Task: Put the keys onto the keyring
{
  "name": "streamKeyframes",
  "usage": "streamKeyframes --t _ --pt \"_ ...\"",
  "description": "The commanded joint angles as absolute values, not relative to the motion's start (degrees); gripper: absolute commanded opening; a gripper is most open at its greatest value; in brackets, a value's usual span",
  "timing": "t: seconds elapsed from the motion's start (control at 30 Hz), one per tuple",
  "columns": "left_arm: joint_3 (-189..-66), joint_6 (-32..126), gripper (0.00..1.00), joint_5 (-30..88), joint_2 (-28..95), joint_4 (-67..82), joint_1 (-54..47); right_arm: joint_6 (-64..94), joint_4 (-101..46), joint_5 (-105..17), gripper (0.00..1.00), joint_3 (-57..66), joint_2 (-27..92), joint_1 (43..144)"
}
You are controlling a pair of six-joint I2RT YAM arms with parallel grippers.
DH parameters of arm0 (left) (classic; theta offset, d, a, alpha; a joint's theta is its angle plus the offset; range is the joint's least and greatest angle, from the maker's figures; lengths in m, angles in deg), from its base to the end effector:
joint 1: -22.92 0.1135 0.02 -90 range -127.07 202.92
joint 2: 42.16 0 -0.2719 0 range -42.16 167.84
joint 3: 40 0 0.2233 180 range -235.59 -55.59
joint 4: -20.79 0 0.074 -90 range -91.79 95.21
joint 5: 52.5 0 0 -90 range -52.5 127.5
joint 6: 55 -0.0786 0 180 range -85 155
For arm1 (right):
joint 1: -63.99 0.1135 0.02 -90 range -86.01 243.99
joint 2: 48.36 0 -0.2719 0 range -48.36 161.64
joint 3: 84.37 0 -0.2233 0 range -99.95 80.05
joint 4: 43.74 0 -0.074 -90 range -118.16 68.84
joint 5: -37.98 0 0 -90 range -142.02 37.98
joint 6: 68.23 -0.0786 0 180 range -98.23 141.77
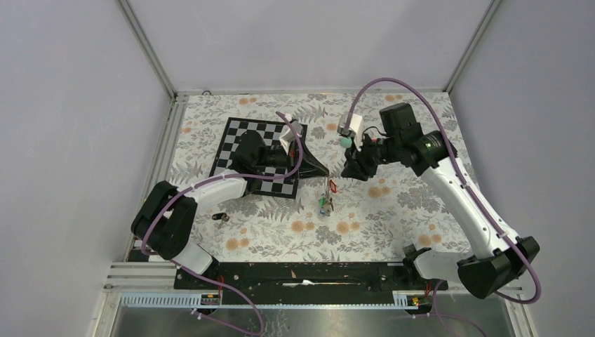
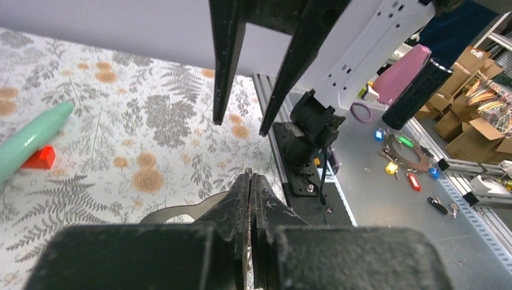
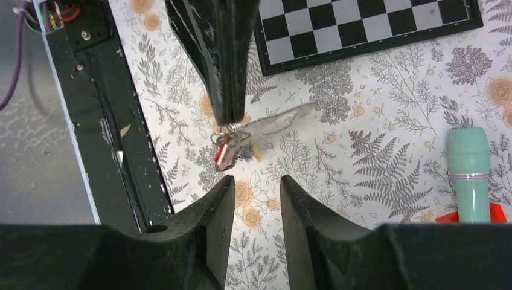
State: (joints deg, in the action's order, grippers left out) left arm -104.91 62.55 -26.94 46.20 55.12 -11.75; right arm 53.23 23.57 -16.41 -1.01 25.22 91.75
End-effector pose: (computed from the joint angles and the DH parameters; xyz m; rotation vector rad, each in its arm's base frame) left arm 0.2254 -0.2421 0.3168 1.1315 1.3062 -1.6007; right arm 0.1976 0.1557 0.3655 -1.3713 1.7984 0.6889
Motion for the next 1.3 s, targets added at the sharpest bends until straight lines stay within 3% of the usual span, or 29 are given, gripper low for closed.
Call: streamKeyframes --t 0.0,0.27,0.4,0.97,1.27 --pt "-103.14 74.13 0.00 -24.47 42.66 74.85 -11.62 49.55 14.74 -7.29 0.41 3.39 20.77 89.23" --pt "-102.23 77.43 0.00 -22.15 42.97 78.26 -11.62 48.04 8.98 1.57 0.53 7.23 19.79 89.12" --pt "-101.78 79.43 0.00 -20.57 43.26 80.43 -11.62 47.03 6.89 3.76 0.53 9.12 19.82 89.14" --pt "-100.34 81.96 0.00 -16.99 43.66 82.89 -11.70 44.79 2.64 5.61 0.02 13.84 19.69 89.12" --pt "-100.06 84.56 0.00 -15.15 44.47 85.36 -11.70 43.83 1.03 5.78 0.00 16.00 20.30 89.17"
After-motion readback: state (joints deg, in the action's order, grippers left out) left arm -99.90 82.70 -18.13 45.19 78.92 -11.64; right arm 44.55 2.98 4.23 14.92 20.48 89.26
